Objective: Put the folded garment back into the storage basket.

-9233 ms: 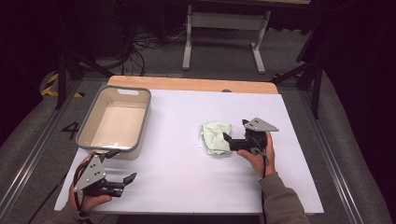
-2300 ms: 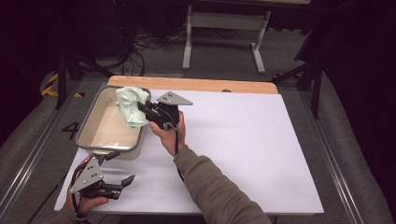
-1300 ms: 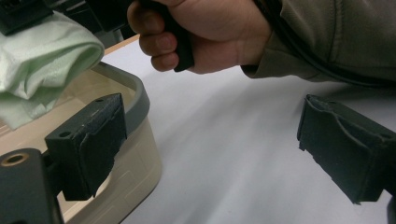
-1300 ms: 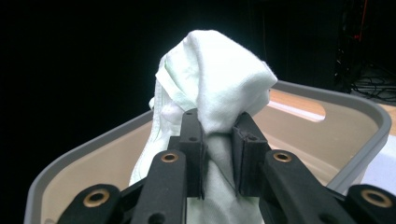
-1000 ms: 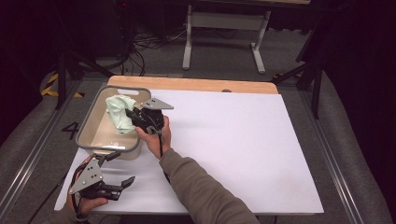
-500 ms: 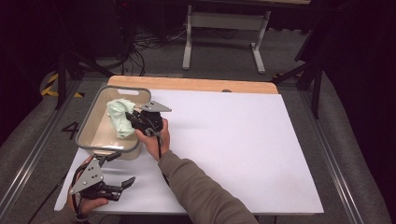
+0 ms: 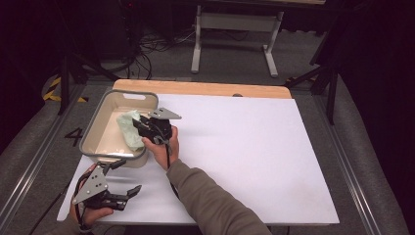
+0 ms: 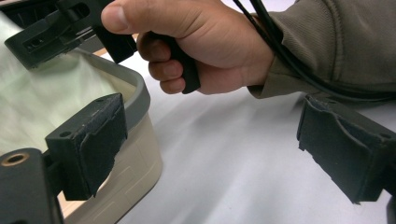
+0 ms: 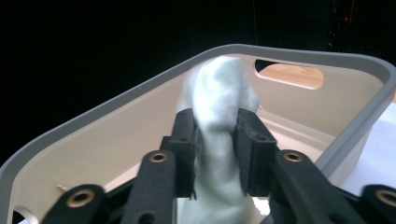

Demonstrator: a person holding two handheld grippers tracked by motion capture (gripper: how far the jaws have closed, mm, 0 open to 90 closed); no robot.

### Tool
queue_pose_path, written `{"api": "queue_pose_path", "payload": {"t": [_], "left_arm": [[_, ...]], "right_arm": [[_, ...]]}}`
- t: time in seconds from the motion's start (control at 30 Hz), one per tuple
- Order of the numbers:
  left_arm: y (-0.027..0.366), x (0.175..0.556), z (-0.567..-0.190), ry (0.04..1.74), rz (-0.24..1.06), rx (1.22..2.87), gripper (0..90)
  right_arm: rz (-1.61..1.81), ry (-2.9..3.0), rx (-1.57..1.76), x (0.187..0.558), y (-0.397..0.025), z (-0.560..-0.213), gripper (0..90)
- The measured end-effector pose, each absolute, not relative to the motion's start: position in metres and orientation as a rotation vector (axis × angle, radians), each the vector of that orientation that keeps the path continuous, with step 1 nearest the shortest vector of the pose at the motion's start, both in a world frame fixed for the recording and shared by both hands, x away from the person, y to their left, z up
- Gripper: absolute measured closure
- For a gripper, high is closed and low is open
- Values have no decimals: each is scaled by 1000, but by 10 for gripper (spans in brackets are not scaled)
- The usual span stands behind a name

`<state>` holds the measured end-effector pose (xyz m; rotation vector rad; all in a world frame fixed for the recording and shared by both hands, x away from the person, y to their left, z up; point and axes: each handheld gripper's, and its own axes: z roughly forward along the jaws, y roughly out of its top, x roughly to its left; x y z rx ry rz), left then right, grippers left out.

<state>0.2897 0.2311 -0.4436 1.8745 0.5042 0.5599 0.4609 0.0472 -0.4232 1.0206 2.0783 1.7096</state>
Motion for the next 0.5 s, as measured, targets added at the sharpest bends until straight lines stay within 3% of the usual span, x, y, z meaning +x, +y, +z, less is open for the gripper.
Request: {"api": "queue_pose_path", "payload": {"t": [0.33,0.5], "left_arm": [[230,290,-445,500,553,1882,93],[230,290,-445,500,552,1882,93]], "right_arm": [[1727,2097,993,457,41,-426,484],[1726,2111,927,452,44,-422,459]]}}
